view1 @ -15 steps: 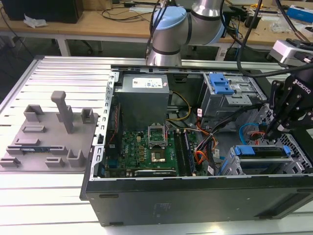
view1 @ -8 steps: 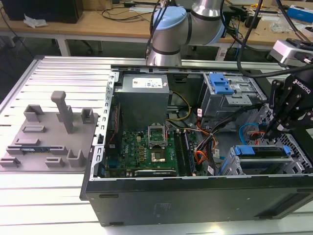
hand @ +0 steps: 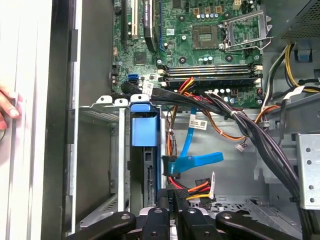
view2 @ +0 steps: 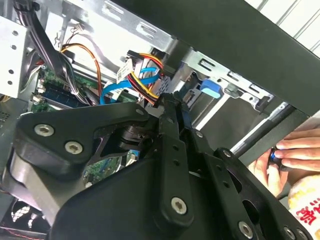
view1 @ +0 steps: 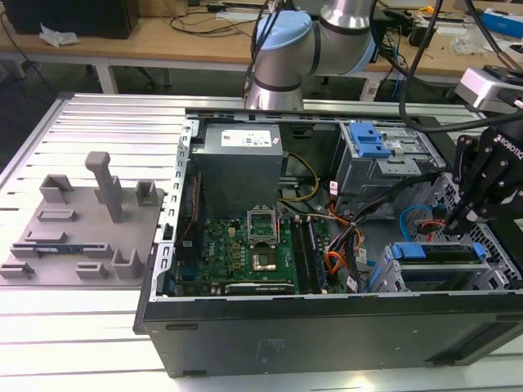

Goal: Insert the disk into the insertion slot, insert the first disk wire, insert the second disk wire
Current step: 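Insert the first disk wire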

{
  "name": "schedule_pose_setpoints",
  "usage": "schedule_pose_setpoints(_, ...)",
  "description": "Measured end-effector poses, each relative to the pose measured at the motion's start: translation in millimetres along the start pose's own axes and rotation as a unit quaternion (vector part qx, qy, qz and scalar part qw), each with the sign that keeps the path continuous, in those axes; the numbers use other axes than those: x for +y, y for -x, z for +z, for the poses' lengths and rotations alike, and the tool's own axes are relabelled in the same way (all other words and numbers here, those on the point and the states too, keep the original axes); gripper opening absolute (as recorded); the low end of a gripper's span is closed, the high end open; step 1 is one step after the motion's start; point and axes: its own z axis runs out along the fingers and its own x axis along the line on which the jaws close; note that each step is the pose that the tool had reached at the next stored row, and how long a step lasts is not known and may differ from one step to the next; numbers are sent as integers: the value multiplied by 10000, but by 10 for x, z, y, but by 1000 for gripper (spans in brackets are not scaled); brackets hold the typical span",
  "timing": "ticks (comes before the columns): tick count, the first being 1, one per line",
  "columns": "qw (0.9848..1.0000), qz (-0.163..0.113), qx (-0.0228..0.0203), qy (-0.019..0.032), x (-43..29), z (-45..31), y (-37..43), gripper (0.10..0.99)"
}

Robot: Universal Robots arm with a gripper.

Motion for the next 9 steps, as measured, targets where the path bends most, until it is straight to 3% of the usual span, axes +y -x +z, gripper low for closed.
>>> schedule_pose_setpoints(3, 10000, -3, -22, 0, 0, -4, -73, 165)
schedule_pose_setpoints(9, 10000, -3, -67, -34, -2, 4, -142, 165)
